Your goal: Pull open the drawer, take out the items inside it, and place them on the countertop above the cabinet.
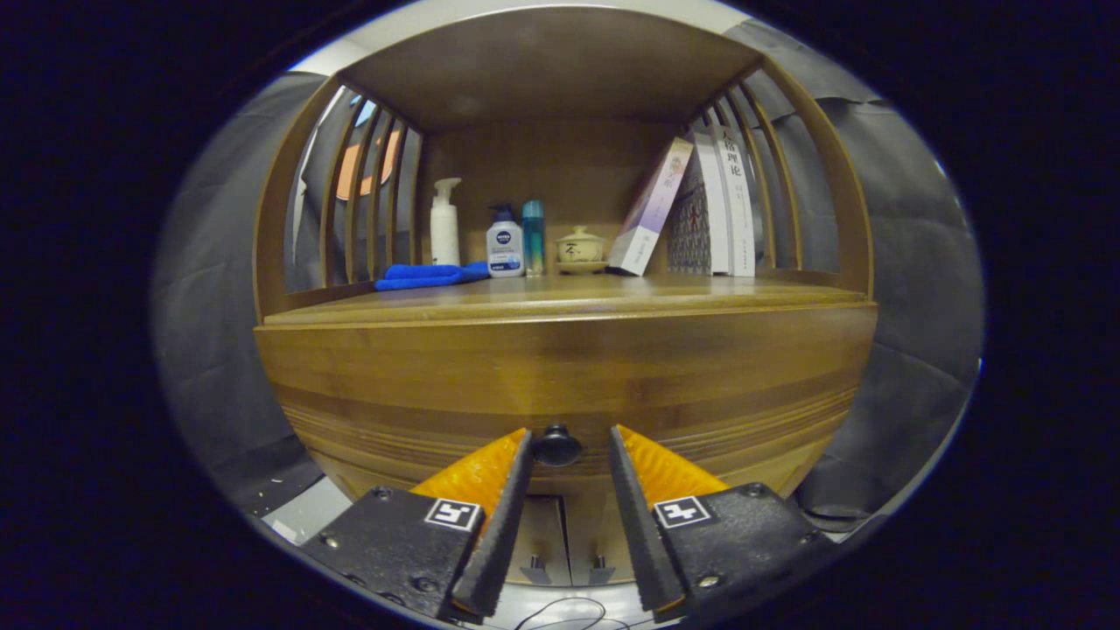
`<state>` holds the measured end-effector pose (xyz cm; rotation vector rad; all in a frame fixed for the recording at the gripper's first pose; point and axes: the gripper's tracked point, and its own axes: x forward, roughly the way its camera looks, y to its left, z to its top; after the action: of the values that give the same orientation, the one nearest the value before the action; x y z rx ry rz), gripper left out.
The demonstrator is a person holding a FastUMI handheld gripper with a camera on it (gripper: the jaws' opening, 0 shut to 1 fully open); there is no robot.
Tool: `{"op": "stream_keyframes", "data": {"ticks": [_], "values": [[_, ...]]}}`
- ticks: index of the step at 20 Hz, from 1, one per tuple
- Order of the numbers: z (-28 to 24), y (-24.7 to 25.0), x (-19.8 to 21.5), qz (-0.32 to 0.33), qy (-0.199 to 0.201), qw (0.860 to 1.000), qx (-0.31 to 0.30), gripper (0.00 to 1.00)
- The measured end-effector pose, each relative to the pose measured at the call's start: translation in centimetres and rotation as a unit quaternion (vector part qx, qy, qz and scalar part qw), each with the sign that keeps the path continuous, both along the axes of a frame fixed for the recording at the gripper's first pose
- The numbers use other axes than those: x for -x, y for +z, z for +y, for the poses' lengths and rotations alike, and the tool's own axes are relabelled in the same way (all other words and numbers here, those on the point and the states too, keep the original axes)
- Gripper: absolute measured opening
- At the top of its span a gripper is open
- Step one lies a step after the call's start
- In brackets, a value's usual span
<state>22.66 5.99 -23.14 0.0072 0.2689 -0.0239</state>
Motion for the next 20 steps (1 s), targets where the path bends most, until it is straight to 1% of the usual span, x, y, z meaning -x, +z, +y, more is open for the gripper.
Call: {"op": "stream_keyframes", "data": {"ticks": [2,4,6,7,10,16,20], "values": [[0.2,-0.2,-0.1,0.0,0.001,1.0,0.003,0.5],[0.5,-0.5,-0.4,0.005,0.005,1.0,0.007,0.44],[0.5,-0.6,-0.5,0.004,-0.001,1.0,0.011,0.36],[0.3,-0.6,-0.5,0.001,-0.004,1.0,0.018,0.35],[0.4,-0.7,-0.4,0.009,-0.001,1.0,0.004,0.27],[0.3,-0.7,0.2,0.016,0.007,1.0,0.004,0.23],[0.4,-0.6,3.0,0.015,0.01,1.0,0.005,0.23]]}}
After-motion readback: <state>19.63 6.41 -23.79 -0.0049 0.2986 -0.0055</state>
